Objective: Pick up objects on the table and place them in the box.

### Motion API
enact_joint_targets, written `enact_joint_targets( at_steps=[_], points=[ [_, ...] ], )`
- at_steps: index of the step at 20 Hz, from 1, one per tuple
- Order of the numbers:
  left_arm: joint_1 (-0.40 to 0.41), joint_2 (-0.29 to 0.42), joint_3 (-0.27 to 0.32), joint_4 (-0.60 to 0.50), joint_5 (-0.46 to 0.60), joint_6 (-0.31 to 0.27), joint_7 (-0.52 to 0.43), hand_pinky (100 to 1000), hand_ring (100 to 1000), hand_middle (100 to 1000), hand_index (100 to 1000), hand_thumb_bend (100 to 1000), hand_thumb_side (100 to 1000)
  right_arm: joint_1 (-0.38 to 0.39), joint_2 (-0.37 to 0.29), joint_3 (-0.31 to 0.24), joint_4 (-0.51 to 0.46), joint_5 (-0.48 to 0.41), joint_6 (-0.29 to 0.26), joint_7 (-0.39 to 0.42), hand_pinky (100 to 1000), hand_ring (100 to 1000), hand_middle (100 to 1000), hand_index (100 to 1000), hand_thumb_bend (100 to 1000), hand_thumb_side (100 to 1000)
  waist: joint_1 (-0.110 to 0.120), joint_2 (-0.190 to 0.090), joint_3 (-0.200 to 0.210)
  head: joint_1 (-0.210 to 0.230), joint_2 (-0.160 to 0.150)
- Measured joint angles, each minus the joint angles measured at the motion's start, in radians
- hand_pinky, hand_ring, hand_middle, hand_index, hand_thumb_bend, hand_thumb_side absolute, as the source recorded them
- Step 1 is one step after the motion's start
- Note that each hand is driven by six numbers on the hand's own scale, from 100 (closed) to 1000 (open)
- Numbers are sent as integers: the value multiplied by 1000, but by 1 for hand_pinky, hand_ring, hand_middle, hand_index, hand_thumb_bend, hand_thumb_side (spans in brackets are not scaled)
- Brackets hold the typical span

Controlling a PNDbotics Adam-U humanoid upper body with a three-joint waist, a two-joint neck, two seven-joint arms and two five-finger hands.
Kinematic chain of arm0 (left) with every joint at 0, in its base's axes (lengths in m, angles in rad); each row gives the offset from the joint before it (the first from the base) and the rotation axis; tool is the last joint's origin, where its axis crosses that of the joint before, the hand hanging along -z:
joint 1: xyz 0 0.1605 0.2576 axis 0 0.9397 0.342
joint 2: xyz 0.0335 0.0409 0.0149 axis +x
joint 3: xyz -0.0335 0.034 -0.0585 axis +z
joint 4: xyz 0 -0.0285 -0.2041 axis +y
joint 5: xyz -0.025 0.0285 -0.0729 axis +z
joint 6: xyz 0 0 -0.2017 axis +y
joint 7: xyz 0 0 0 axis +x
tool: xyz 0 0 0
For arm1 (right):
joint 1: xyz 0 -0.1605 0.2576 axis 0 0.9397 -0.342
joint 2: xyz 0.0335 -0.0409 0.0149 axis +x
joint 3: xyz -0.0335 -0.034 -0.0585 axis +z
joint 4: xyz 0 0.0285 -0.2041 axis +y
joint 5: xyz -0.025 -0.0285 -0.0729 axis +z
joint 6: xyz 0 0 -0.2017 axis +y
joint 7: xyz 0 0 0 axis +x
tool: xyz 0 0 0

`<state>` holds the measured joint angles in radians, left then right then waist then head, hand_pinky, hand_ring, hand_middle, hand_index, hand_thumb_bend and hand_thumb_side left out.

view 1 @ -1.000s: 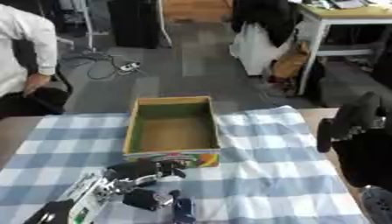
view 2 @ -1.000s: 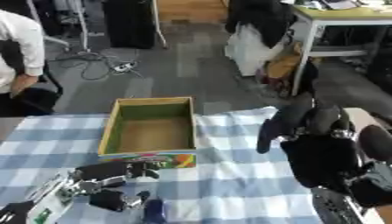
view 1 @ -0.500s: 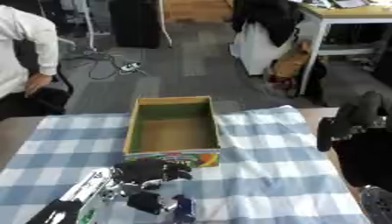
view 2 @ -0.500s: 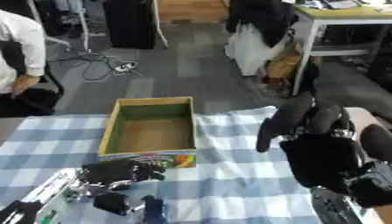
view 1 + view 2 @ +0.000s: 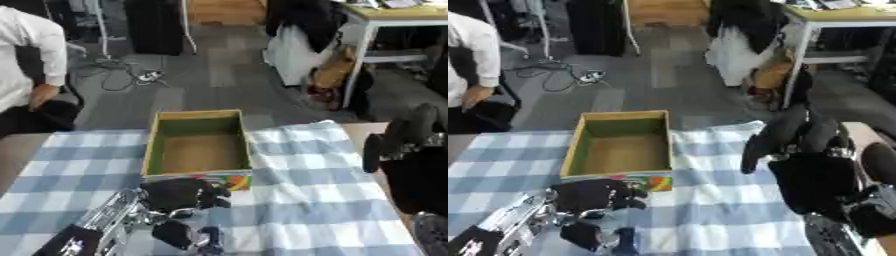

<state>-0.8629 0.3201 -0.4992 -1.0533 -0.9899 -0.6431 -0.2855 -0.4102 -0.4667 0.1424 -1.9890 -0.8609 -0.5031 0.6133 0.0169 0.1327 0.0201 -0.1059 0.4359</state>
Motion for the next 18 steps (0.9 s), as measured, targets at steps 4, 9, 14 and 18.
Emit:
enact_joint_targets(
  at_steps=[4, 9, 14, 18],
  points=[
    [8, 0, -13, 0, 0, -8, -36, 978, 880, 1000, 992, 1000, 1000, 0, 0, 0, 0, -1, 2, 2, 539, 648, 668, 697, 100, 795, 0, 0, -1, 0, 7],
    [8, 1, -24, -6, 14, -7, -85, 982, 887, 1000, 998, 1000, 1000, 0, 0, 0, 0, -1, 2, 2, 540, 649, 669, 698, 100, 796, 2, 0, -3, 0, 8],
    [12, 1, -24, -12, 16, -9, -105, 983, 892, 1000, 1000, 1000, 1000, 0, 0, 0, 0, -2, 2, 2, 541, 650, 670, 698, 100, 798, 2, 0, -4, 0, 9],
    [16, 14, -34, -25, 0, -23, -117, 977, 899, 1000, 1000, 1000, 1000, 0, 0, 0, 0, -1, 2, 2, 541, 650, 671, 699, 100, 798, 3, 0, -4, 0, 17]
  ],
)
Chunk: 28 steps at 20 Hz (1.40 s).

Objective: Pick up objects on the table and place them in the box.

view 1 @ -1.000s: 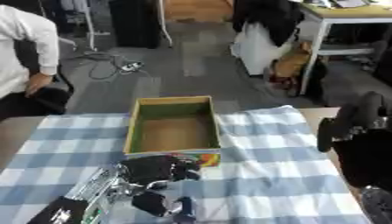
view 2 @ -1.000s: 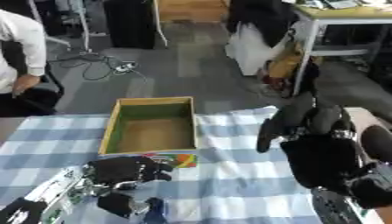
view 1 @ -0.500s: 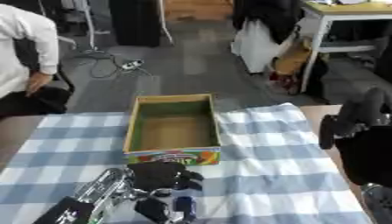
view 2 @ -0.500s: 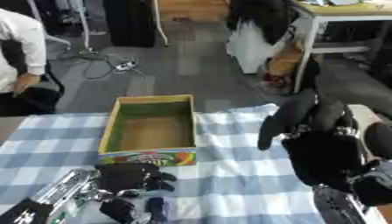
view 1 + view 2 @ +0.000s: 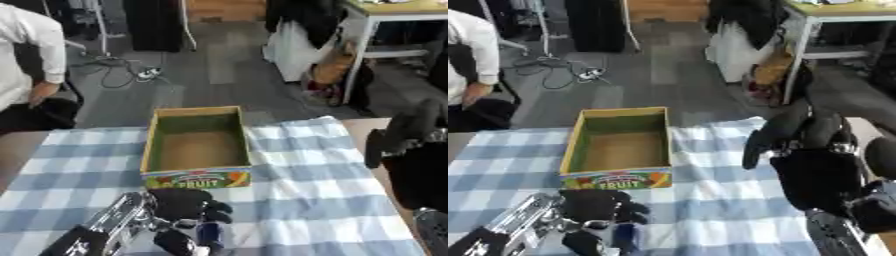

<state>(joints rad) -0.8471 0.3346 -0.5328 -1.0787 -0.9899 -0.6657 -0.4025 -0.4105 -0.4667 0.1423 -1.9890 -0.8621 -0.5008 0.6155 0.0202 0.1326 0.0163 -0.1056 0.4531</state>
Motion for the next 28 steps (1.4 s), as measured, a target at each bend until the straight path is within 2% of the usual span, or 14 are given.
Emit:
enact_joint_targets(
  at_steps=[9, 20, 22, 23, 28],
  points=[
    [1, 30, -17, -55, -57, -30, 4, 961, 901, 1000, 1000, 1000, 987, 0, 0, 0, 0, 3, -2, -2, 543, 652, 673, 700, 100, 800, 2, 0, 3, 0, 8],
    [2, 30, -21, -36, -101, -37, 3, 968, 908, 1000, 1000, 1000, 939, -1, 0, 0, 0, 2, 0, 0, 544, 654, 675, 701, 100, 798, 5, 0, -9, 0, 15],
    [5, 30, -21, -29, -110, -38, 3, 968, 908, 1000, 1000, 1000, 968, -7, 0, 0, 0, 2, 0, 0, 544, 654, 675, 701, 100, 801, 6, 0, -9, 1, 16],
    [7, 30, -21, -24, -114, -38, 4, 965, 908, 1000, 1000, 1000, 934, -9, 0, 0, 0, 1, 0, 0, 544, 654, 675, 701, 100, 799, 6, 0, -10, 1, 16],
    [10, 29, -21, -8, -140, -46, 12, 963, 909, 1000, 1000, 1000, 913, -15, 0, 0, 0, 0, 0, 0, 544, 654, 675, 701, 100, 799, 6, 0, -17, 1, 17]
  ],
)
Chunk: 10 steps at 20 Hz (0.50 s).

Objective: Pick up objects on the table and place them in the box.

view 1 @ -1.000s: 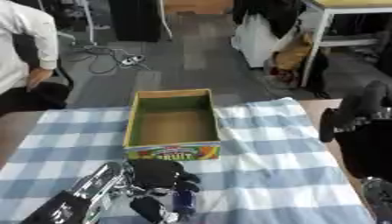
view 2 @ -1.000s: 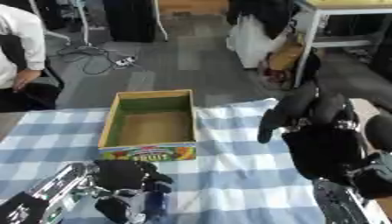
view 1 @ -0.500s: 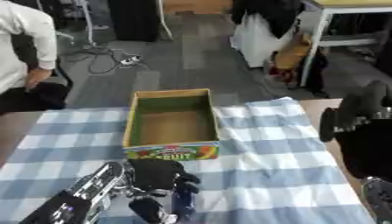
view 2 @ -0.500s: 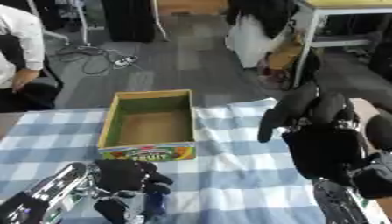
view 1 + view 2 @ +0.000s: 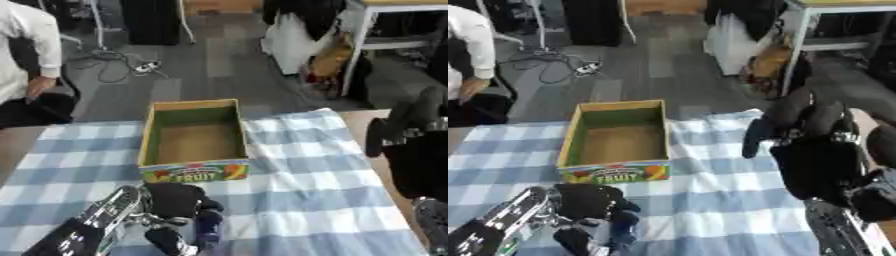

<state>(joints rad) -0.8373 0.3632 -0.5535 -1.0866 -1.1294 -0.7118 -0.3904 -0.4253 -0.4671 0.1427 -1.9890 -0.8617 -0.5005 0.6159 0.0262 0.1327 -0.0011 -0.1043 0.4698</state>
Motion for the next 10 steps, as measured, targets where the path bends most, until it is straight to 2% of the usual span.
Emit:
enact_joint_targets(
  at_steps=[6, 9, 10],
  points=[
    [1, -9, 0, 13, -37, -14, 14, 961, 913, 1000, 1000, 1000, 858, -13, 0, 3, 0, -6, 4, 4, 545, 654, 675, 701, 100, 798, 3, 1, -11, 8, 1],
    [5, -9, 0, 18, -54, -19, 19, 943, 912, 1000, 1000, 1000, 754, -17, 0, 6, 0, -8, 5, 5, 545, 653, 675, 701, 100, 799, 5, 1, -13, 9, 1],
    [7, -9, 0, 21, -59, -19, 19, 934, 911, 1000, 1000, 968, 719, -20, 0, 6, 0, -9, 6, 6, 544, 653, 675, 701, 100, 799, 5, 1, -14, 9, 1]
  ],
)
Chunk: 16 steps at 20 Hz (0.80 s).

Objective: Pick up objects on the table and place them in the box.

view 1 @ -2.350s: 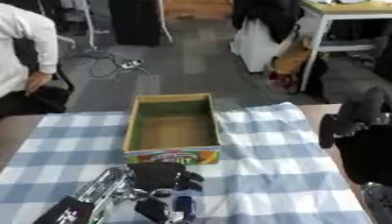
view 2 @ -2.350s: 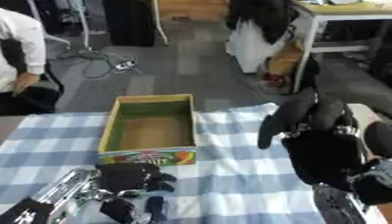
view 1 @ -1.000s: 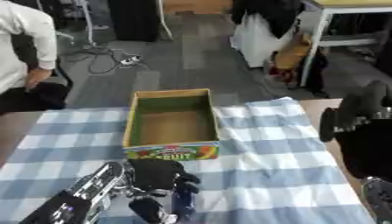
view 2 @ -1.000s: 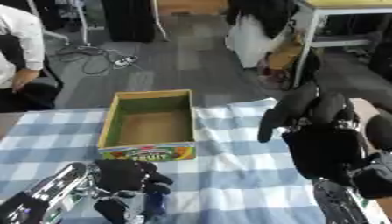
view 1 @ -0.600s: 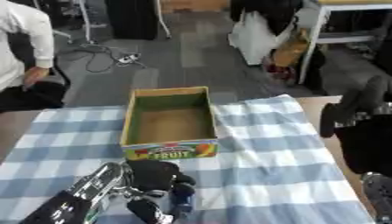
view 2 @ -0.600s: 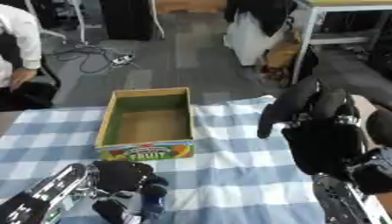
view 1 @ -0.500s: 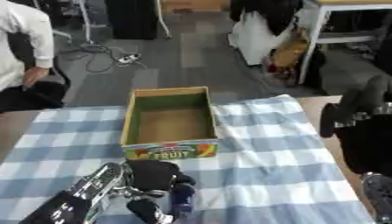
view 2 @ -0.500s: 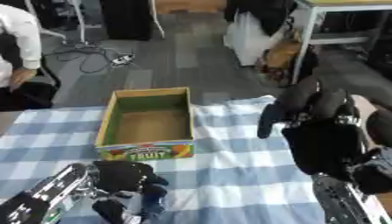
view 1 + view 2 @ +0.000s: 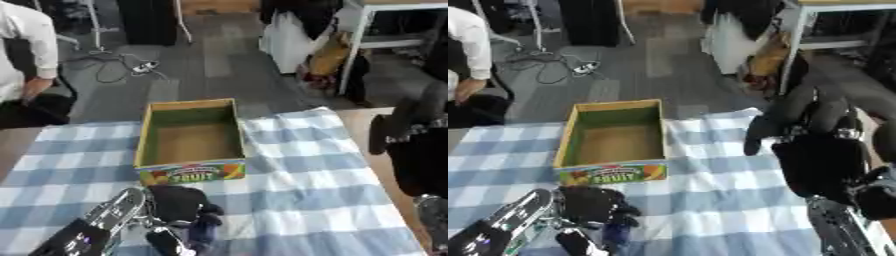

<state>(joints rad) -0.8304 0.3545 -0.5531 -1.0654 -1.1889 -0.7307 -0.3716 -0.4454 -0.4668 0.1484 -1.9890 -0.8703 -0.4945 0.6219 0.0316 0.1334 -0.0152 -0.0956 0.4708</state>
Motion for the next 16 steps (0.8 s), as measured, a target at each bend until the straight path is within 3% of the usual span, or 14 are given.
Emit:
enact_joint_targets(
  at_steps=[2, 4, 8, 10, 11, 13, 16],
  points=[
    [1, 0, 0, 4, -12, 0, 0, 899, 903, 1000, 1000, 893, 661, 0, 0, 0, 0, -3, 1, 1, 542, 651, 675, 701, 100, 799, 1, 0, -1, 0, 0],
    [1, 0, 1, 6, -21, 0, 0, 799, 862, 1000, 1000, 800, 600, 0, 0, 0, 0, -4, 2, 2, 538, 649, 673, 701, 100, 799, 1, 0, -1, 0, 0],
    [1, 0, 7, 6, -31, 3, -3, 458, 643, 947, 1000, 411, 378, 0, 0, 0, 0, -4, 2, 2, 532, 644, 672, 701, 100, 800, 1, 0, 0, 0, 0],
    [1, 0, 12, 7, -33, 9, -4, 305, 525, 809, 942, 100, 224, 0, 0, 0, 0, -4, 2, 2, 531, 643, 670, 700, 100, 800, 1, 0, 2, 0, 0],
    [2, 0, 14, 7, -32, 14, -1, 218, 463, 683, 875, 100, 207, 0, 0, 0, 0, -4, 1, 1, 530, 642, 670, 700, 100, 800, 1, 0, 2, 0, 0],
    [4, 0, 20, 7, -21, 29, 18, 100, 345, 505, 756, 100, 412, 0, 0, 0, 0, -4, 0, 0, 530, 642, 669, 700, 100, 801, 1, 0, 5, 0, 0],
    [20, 2, 26, 8, 20, 55, 73, 100, 162, 331, 565, 100, 446, 0, 0, 0, 0, -2, -1, -1, 529, 641, 669, 700, 100, 801, 1, 0, 6, 0, 0]
  ],
)
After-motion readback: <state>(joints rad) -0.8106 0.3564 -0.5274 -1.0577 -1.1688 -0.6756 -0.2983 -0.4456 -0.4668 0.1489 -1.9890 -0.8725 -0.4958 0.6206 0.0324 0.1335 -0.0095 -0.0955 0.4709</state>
